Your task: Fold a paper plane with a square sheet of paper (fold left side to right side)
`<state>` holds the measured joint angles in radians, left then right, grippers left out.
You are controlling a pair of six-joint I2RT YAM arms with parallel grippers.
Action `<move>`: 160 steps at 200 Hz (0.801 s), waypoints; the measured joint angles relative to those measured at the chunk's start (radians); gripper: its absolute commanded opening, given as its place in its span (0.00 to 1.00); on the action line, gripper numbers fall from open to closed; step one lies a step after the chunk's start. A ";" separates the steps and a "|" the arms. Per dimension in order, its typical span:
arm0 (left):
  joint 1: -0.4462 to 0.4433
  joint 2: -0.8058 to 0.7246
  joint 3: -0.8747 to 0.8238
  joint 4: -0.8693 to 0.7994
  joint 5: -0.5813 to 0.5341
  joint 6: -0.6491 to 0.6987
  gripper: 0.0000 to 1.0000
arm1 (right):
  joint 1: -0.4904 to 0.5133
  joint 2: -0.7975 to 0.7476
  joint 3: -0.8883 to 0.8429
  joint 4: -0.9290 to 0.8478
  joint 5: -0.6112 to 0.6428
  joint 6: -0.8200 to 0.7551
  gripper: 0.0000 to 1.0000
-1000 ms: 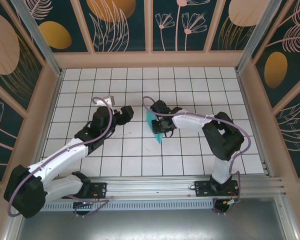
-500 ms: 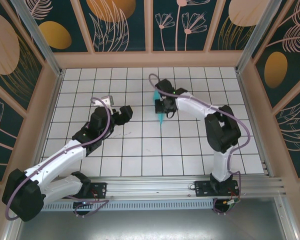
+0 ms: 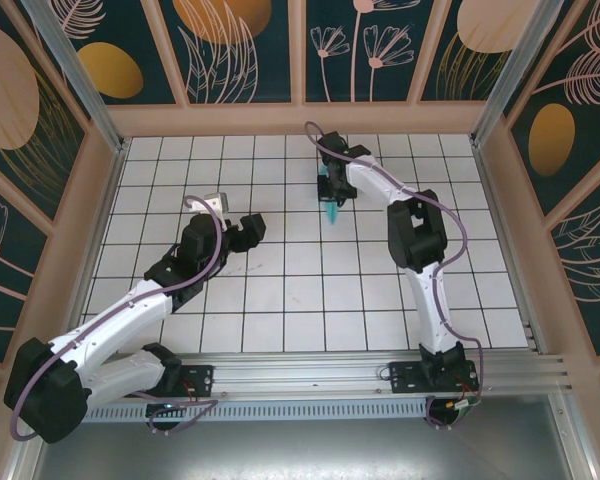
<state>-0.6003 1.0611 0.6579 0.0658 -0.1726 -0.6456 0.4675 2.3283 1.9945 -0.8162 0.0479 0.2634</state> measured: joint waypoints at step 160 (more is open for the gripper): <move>0.019 0.019 0.082 -0.082 0.021 0.025 0.98 | 0.013 -0.023 -0.041 -0.049 -0.002 -0.042 0.42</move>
<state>-0.5816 1.0805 0.7395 -0.0158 -0.1516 -0.6209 0.4808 2.3051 1.9537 -0.8650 0.0463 0.2218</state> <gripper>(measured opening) 0.978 0.390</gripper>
